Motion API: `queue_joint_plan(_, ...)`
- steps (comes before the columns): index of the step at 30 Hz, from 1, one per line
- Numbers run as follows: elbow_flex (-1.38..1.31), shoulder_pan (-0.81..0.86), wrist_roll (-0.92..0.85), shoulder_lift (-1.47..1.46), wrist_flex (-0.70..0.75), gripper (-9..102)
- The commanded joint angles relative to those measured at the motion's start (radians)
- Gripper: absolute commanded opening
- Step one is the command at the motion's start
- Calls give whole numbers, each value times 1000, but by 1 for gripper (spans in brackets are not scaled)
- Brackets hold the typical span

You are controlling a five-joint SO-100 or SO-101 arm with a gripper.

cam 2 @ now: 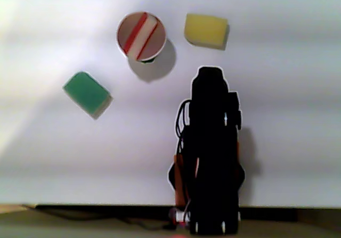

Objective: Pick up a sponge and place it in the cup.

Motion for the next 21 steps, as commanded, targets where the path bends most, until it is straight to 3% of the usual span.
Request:
queue_joint_plan(1,6,8,-2,2,106,0)
queue_joint_plan(21,6,8,-2,2,106,0)
